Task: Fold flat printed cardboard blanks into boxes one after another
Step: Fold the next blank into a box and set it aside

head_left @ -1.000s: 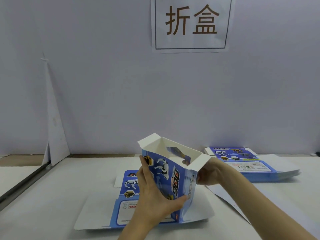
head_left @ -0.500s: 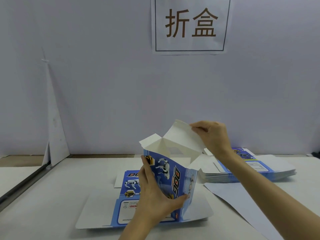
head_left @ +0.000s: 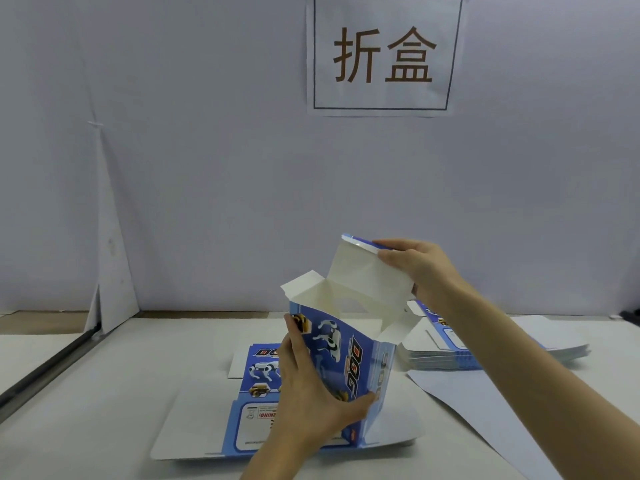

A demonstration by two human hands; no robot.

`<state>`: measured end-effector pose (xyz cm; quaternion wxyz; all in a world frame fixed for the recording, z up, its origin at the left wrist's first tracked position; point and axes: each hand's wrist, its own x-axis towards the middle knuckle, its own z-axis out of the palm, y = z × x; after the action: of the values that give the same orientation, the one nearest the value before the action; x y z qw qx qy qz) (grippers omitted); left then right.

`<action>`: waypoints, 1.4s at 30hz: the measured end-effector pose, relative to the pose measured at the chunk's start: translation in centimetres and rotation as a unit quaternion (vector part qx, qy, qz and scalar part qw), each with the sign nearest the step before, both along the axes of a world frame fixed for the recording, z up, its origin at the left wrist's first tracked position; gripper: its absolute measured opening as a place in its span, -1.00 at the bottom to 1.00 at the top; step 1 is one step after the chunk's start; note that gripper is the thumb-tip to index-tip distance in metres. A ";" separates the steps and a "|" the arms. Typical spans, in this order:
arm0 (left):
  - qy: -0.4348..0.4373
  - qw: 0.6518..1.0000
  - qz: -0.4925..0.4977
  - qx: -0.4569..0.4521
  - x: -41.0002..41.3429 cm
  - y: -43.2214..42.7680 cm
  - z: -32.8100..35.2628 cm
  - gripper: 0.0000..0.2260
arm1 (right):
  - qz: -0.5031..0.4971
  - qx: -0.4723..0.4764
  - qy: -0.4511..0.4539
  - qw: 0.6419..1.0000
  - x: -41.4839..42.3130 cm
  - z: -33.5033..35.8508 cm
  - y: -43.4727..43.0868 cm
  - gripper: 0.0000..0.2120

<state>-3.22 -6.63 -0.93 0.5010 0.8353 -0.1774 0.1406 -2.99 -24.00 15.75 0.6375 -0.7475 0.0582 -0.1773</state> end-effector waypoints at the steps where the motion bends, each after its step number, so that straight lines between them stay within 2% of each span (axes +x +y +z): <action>1: 0.004 1.000 -0.001 -0.007 0.0 0.1 0.1 0.22 | -0.004 -0.018 -0.019 1.000 -0.1 -0.1 0.1 -0.86; 2: 0.011 1.000 -0.002 -0.020 -0.2 0.1 0.3 0.22 | -0.008 -0.025 -0.042 0.999 -0.4 -0.2 0.2 -0.87; 4: 0.019 0.997 0.016 -0.078 -0.6 0.0 0.8 0.22 | -0.029 0.012 -0.095 0.995 -0.7 -0.9 -0.1 -0.74; 7: 0.002 0.983 0.089 -0.159 -0.9 -0.5 1.1 0.25 | -0.085 0.057 -0.168 0.981 -2.4 -4.6 -0.5 -0.74; 8: -0.010 0.981 0.103 -0.162 -0.9 -0.6 1.0 0.25 | -0.076 0.057 -0.170 0.981 -3.1 -6.9 -0.4 -0.72; 10: -0.032 0.983 0.091 -0.155 -0.8 -0.7 0.1 0.19 | 0.006 0.067 -0.143 0.987 -4.6 -11.6 0.7 -0.61; 12: -0.022 0.982 0.049 -0.180 -0.8 -0.8 -0.7 0.06 | 0.089 0.082 -0.105 0.987 -5.6 -15.2 2.2 -0.52; 14: -0.004 0.979 0.016 -0.205 -0.3 -0.3 -1.3 -0.19 | 0.077 0.086 -0.082 0.990 -5.4 -17.4 3.1 -0.39; 16: 0.012 0.981 -0.006 -0.191 0.7 0.4 -1.6 -0.47 | 0.045 0.084 -0.075 0.993 -4.9 -18.3 3.2 -0.35; 17: 0.021 0.983 -0.018 -0.181 1.2 0.7 -1.7 -0.49 | 0.043 0.081 -0.071 0.993 -4.5 -18.6 3.2 -0.37; 20: 0.106 0.972 -0.072 -0.197 2.0 1.5 -2.2 -0.28 | 0.038 0.029 -0.049 0.998 -4.3 -19.7 3.1 -0.44; 22: 0.142 0.967 -0.089 -0.190 2.1 1.7 -2.5 -0.22 | 0.030 0.011 -0.040 0.999 -4.3 -20.3 2.9 -0.46; 26: 0.127 0.979 -0.061 -0.150 1.8 1.8 -2.9 -0.18 | 0.027 -0.028 -0.019 0.999 -4.0 -20.6 2.9 -0.45; 28: 0.112 0.981 -0.053 -0.147 1.5 1.6 -3.0 -0.33 | 0.030 -0.051 -0.018 0.998 -4.0 -20.7 3.1 -0.43; 30: 0.106 0.979 -0.044 -0.167 1.4 1.4 -3.1 -0.60 | 0.033 -0.061 -0.016 0.997 -4.1 -20.7 3.1 -0.42; 32: 0.103 0.977 -0.034 -0.182 1.2 1.4 -3.0 -0.77 | 0.036 -0.077 -0.012 0.996 -4.2 -20.8 3.0 -0.44; 34: 0.095 0.978 -0.031 -0.185 1.2 1.6 -2.9 -0.77 | 0.035 -0.096 -0.013 0.995 -4.4 -20.8 3.0 -0.46; 38: 0.077 0.981 -0.026 -0.177 1.3 1.6 -3.1 -0.62 | 0.033 -0.094 -0.027 0.995 -4.4 -20.9 3.3 -0.41; 42: 0.063 0.983 -0.020 -0.171 1.3 1.3 -3.3 -0.66 | 0.033 -0.088 -0.033 0.995 -4.6 -20.9 3.2 -0.42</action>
<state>-1.90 -5.32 -4.19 0.6497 0.7406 -0.1350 0.1059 -7.57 -20.78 -5.13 0.5764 -0.7960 -0.0032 -0.1847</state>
